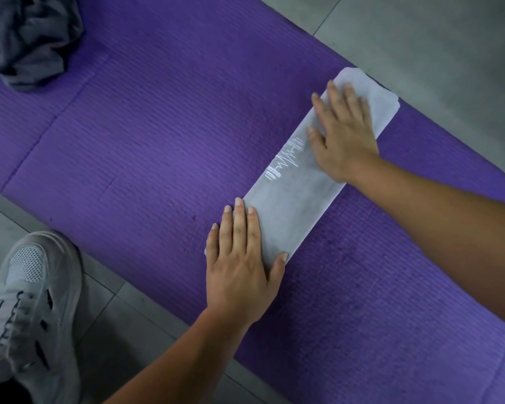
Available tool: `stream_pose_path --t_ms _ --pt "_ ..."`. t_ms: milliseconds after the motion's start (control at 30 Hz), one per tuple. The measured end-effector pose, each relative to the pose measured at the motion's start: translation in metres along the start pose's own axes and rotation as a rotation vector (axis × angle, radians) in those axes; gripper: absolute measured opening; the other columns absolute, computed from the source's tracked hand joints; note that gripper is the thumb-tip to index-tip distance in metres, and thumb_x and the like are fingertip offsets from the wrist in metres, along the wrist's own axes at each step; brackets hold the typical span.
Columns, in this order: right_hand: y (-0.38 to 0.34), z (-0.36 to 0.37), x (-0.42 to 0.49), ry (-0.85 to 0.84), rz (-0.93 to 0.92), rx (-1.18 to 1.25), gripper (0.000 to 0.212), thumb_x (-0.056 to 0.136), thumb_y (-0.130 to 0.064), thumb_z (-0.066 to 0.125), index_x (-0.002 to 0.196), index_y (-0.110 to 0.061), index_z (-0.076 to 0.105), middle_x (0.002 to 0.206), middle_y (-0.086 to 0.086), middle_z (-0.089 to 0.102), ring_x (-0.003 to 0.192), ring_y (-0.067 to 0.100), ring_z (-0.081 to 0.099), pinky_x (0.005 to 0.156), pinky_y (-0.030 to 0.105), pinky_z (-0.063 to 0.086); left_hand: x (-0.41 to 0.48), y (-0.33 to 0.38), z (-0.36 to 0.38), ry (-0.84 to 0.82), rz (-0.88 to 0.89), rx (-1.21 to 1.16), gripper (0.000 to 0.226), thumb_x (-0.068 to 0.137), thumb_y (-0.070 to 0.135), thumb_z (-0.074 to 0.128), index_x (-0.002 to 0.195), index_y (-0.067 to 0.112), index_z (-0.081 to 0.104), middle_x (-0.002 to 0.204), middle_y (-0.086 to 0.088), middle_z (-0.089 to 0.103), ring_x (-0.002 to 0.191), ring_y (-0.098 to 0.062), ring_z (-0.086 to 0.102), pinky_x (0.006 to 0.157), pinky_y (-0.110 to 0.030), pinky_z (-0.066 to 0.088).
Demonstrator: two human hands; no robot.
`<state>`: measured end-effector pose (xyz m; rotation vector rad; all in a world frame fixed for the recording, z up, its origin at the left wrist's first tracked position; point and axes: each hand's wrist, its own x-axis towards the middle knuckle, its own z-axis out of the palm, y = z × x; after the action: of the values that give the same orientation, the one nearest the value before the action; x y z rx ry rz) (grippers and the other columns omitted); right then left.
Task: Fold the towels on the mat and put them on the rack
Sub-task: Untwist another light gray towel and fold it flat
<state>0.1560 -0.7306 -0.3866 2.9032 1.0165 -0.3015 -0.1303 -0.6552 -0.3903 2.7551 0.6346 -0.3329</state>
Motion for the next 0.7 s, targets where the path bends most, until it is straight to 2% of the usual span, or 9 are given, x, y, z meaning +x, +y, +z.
stream_pose_path --t_ms 300,467,533,600,700 --pt "0.023 0.005 0.019 -0.061 0.026 -0.035 0.077 0.096 -0.07 0.01 0.16 -0.03 -0.001 0.169 -0.005 -0.013 0.155 0.025 -0.016 0.123 0.057 -0.006 -0.004 -0.006 0.002 -0.009 0.013 0.018 0.089 0.099 0.068 0.027 0.162 0.008 0.007 0.17 -0.01 0.003 0.157 -0.026 0.001 0.125 -0.051 0.017" --pt "0.058 0.0 0.042 -0.062 0.258 0.128 0.082 0.097 -0.069 0.018 0.161 -0.019 0.004 0.169 0.007 0.004 0.155 0.032 0.004 0.125 0.051 0.004 -0.002 -0.007 -0.004 -0.017 0.026 -0.014 0.089 0.098 0.071 0.025 0.162 0.011 0.009 0.17 -0.008 0.004 0.157 -0.026 0.004 0.125 -0.051 0.018" --pt "0.062 -0.003 0.036 -0.056 0.29 0.226 0.079 0.101 -0.062 0.024 0.161 -0.015 0.006 0.169 0.009 0.004 0.155 0.032 0.003 0.125 0.05 0.003 0.005 -0.006 -0.016 -0.03 0.017 -0.047 0.087 0.096 0.071 0.03 0.161 0.014 0.017 0.169 -0.008 0.014 0.155 -0.028 0.016 0.123 -0.05 0.023" --pt "0.055 -0.006 0.011 0.034 0.289 0.296 0.072 0.103 -0.051 0.035 0.161 -0.015 0.01 0.169 0.011 0.004 0.155 0.032 0.001 0.126 0.048 0.002 0.021 -0.004 -0.031 -0.016 0.007 -0.121 0.075 0.095 0.066 0.039 0.151 0.016 0.033 0.161 -0.007 0.033 0.145 -0.028 0.034 0.117 -0.048 0.032" --pt "0.025 -0.006 -0.054 0.206 0.318 0.4 0.063 0.099 -0.035 0.051 0.154 -0.013 0.03 0.166 0.012 0.016 0.152 0.033 0.013 0.123 0.048 0.014 0.061 0.005 -0.052 0.034 0.008 -0.331 0.052 0.094 0.048 0.056 0.135 0.019 0.046 0.135 0.001 0.053 0.125 -0.023 0.047 0.104 -0.039 0.04"
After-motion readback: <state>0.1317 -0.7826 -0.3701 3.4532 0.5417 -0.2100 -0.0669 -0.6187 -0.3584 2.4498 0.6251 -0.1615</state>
